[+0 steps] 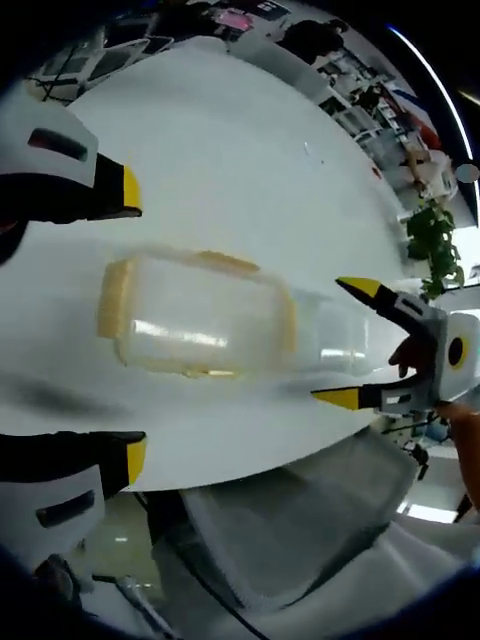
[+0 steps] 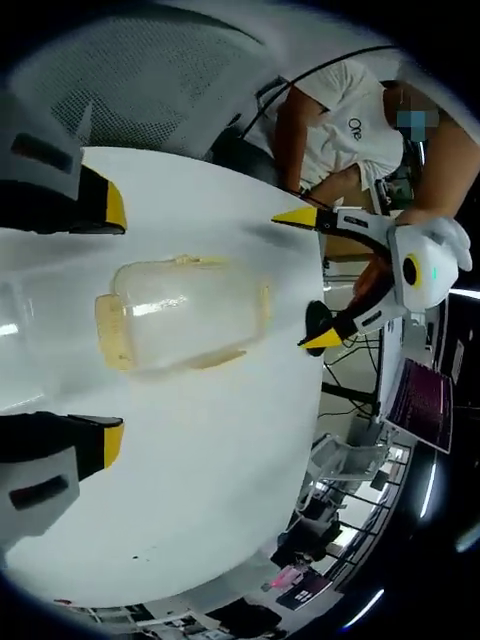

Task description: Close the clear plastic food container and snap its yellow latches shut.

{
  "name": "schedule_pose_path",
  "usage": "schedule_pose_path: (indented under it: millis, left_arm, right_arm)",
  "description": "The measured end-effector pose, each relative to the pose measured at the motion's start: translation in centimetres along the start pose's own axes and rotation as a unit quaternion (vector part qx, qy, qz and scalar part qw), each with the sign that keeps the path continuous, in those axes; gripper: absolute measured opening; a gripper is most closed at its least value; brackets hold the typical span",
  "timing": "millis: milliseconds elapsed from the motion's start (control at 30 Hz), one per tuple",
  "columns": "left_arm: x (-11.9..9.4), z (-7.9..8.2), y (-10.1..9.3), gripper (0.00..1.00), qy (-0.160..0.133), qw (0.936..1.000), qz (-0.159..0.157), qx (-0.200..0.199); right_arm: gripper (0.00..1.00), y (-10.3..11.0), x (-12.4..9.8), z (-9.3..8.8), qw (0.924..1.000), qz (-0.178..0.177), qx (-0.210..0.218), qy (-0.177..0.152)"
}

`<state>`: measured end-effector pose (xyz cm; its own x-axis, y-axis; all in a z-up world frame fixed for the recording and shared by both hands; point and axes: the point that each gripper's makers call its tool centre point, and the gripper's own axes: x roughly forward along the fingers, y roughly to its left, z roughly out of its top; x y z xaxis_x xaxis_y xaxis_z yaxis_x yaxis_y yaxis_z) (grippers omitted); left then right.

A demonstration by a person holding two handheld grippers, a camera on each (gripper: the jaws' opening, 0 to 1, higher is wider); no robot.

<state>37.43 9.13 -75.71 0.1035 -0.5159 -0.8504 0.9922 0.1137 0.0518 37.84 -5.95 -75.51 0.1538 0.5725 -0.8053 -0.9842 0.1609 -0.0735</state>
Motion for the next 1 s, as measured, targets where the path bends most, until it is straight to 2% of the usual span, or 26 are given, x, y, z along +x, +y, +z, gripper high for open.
schedule_pose_path:
  millis: [133,267,400,433,467,500,567,700,900,1000]
  left_arm:
    - [0.3,-0.6,0.4,0.80,0.005,0.9999,-0.009,0.003]
    - [0.7,-0.9,0.7,0.74,0.007,0.9999,-0.012,0.008]
    - [1.2,-1.7,1.4,0.71,0.024,0.9994,-0.012,0.022]
    - [1.2,-1.7,1.5,0.70,0.023,0.9994,-0.012,0.023]
    - [1.2,-1.2,1.9,0.69,0.005,0.9999,-0.005,0.008]
    - [1.2,-1.2,2.0,0.67,0.005,1.0000,-0.007,0.004]
    - [1.4,-1.6,2.0,0.64,0.012,0.9997,-0.012,0.019]
    - [1.9,-2.5,1.6,0.64,0.027,0.9989,-0.027,0.025]
    - [2.3,-3.1,1.5,0.60,0.036,0.9978,-0.040,0.038]
    - [2.5,-3.4,1.6,0.53,0.043,0.9970,-0.041,0.049]
  right_arm:
    - [0.69,0.1,0.3,0.1,0.9999,0.012,-0.004,0.002]
    - [0.66,0.0,1.0,-0.5,0.9995,0.016,-0.018,0.021]
    - [0.62,0.2,1.5,-0.6,0.9990,0.024,-0.024,0.028]
    - [0.62,0.3,1.5,-0.7,0.9989,0.027,-0.023,0.031]
    - [0.61,0.2,1.7,-0.7,0.9988,0.028,-0.021,0.035]
    - [0.60,0.2,1.7,-0.7,0.9988,0.028,-0.023,0.035]
    - [0.59,0.2,1.9,-0.8,0.9986,0.028,-0.025,0.037]
    - [0.58,0.2,2.1,-1.3,0.9981,0.036,-0.024,0.043]
    - [0.56,0.0,2.4,-1.6,0.9973,0.046,-0.026,0.051]
    - [0.56,0.0,2.5,-1.5,0.9973,0.049,-0.021,0.050]
